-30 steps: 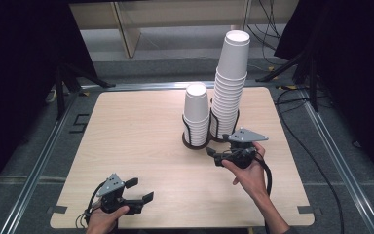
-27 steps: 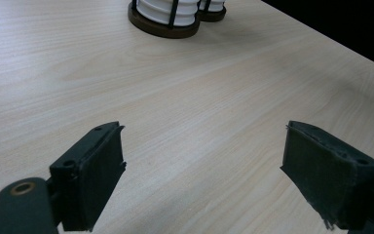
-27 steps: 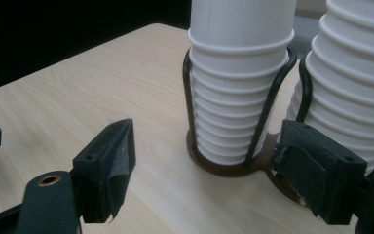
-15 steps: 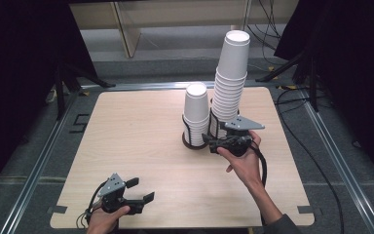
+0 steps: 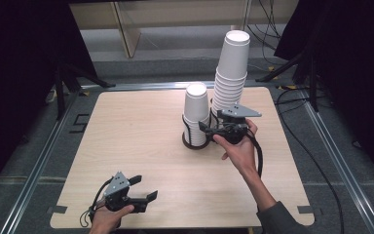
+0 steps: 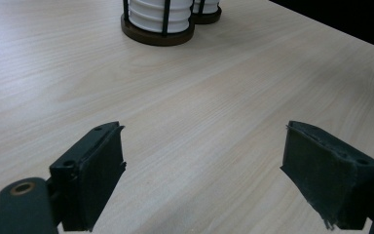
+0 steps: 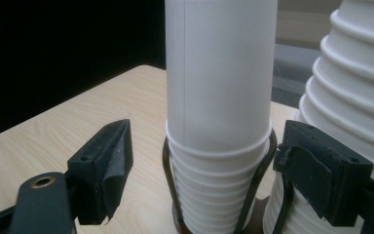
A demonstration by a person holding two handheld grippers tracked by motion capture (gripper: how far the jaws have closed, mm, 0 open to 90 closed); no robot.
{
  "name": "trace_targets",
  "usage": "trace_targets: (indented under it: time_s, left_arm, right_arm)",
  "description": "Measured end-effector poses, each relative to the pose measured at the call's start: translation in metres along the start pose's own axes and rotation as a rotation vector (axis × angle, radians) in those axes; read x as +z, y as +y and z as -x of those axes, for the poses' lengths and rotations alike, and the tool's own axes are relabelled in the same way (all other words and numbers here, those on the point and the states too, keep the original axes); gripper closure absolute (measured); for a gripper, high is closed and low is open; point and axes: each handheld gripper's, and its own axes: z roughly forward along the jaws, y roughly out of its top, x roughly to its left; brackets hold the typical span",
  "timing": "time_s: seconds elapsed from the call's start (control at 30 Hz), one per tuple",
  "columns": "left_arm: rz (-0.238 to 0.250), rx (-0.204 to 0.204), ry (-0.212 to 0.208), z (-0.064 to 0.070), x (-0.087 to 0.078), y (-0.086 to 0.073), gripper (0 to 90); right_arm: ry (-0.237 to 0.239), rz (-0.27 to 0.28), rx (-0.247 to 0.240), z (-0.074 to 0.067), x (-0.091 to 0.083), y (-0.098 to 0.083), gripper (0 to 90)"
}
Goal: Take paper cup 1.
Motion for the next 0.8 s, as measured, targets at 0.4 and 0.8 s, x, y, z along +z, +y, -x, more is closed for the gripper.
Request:
trace_targets:
  time_s: [0.4, 0.8]
  left_arm:
    - [-0.002, -0.001, 0.018, -0.006, 0.005, 0.002, 14.5]
    - [-0.006, 0.017, 0.005, -0.005, 0.006, 0.002, 14.5]
  right_arm:
    - [-0.023, -0.015, 0.003, -0.004, 0.023, 0.017, 19.1]
    - [-0.085, -0.008, 0.02, -0.008, 0.043, 0.027, 18.0]
